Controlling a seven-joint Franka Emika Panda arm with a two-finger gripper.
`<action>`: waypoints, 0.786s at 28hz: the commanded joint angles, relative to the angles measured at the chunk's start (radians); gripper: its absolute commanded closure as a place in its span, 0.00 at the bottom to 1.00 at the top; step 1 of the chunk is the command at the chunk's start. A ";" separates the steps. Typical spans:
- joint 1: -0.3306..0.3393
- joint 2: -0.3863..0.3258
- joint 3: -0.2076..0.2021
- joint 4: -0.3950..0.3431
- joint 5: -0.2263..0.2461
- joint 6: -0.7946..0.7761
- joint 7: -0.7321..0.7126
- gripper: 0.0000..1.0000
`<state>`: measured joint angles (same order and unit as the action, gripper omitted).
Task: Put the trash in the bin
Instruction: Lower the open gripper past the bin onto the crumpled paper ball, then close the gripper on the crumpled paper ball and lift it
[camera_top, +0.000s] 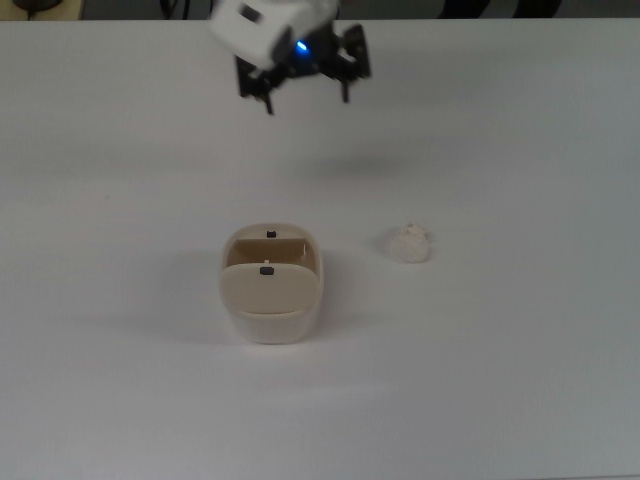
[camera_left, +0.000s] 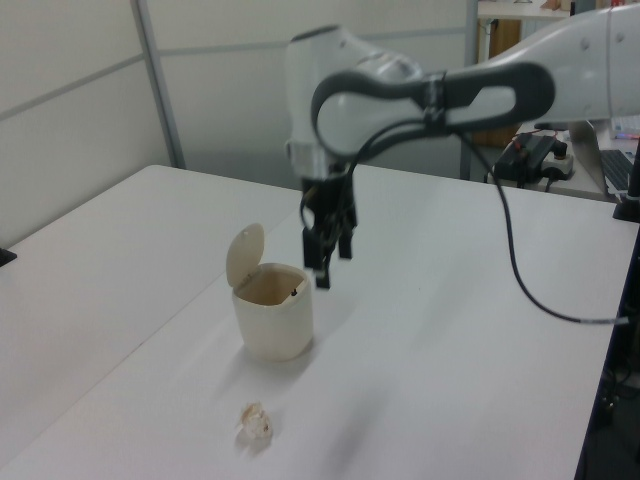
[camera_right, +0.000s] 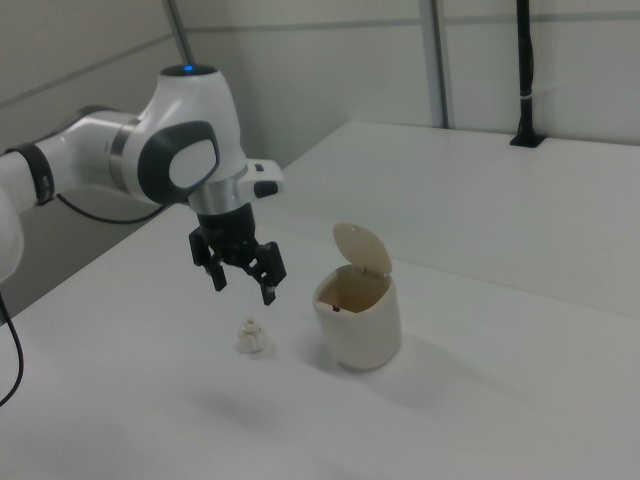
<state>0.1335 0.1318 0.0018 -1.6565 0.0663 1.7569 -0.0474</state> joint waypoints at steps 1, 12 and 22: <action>0.083 0.074 -0.008 -0.028 0.007 0.124 0.008 0.00; 0.210 0.273 -0.008 -0.026 0.001 0.426 0.069 0.00; 0.244 0.358 -0.009 -0.023 -0.135 0.547 0.262 0.08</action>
<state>0.3613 0.4652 0.0036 -1.6888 0.0013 2.2570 0.1085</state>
